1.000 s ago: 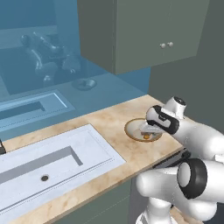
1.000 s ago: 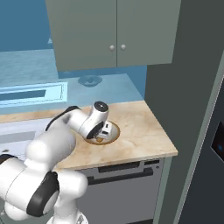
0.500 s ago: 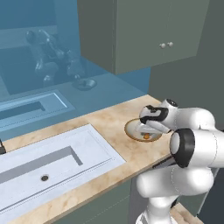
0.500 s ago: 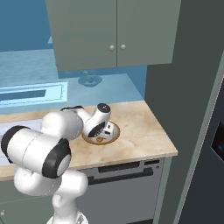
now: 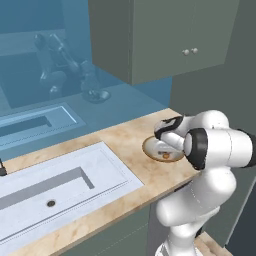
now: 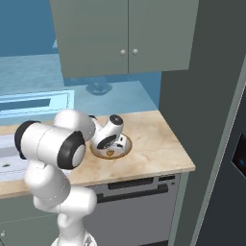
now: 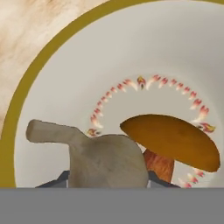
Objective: Take the garlic, mango, and mushroom from the freezer and place them in the bowl on the counter.
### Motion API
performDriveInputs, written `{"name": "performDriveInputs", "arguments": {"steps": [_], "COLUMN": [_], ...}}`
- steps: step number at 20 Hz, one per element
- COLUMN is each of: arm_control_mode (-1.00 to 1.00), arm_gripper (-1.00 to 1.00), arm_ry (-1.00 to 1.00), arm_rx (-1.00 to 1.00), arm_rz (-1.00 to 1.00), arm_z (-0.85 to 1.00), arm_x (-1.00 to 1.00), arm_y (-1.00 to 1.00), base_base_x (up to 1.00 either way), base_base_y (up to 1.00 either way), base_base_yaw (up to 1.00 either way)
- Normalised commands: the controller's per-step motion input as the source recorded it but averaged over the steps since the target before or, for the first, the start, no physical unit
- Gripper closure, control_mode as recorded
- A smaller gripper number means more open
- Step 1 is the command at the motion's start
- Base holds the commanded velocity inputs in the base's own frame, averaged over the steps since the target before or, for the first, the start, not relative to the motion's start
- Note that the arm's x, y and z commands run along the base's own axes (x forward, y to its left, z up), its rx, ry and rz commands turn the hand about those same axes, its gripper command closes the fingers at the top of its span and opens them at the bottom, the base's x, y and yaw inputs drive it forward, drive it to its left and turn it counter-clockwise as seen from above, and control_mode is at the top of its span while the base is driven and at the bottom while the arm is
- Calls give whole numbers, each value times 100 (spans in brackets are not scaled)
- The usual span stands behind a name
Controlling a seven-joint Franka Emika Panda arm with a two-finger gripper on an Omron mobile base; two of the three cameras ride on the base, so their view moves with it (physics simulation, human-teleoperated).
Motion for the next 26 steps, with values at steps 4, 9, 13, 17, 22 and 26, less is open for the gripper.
{"name": "performDriveInputs", "arguments": {"steps": [4,9,13,17,22,26], "arm_control_mode": [-100,-100,-100,-100,-100,-100], "arm_gripper": [100,-100,-100,-100,-100,-100], "arm_ry": [0,0,0,-1,-4,-7], "arm_rx": [0,0,1,3,1,3], "arm_rz": [0,0,0,0,-1,-3], "arm_z": [-29,-28,-10,0,9,23], "arm_x": [27,18,0,-9,-23,-43], "arm_y": [0,0,-7,-4,0,-1], "base_base_x": [0,0,0,0,0,0], "base_base_y": [0,0,0,0,0,0], "base_base_yaw": [0,0,0,0,0,0]}}
